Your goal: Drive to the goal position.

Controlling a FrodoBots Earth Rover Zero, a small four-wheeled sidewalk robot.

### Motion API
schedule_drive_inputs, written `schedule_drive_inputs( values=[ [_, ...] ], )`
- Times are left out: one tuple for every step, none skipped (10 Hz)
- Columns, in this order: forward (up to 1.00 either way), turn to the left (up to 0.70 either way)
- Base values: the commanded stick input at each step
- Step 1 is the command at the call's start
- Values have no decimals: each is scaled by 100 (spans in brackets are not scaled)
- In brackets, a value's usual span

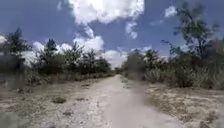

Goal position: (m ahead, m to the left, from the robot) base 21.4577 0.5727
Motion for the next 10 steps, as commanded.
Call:
schedule_drive_inputs(
  values=[
    [45, 0],
    [45, 0],
    [45, 0],
    [45, 0],
    [45, 0],
    [45, 0],
    [45, 0],
    [45, 0],
    [45, 0],
    [45, 0]
  ],
)
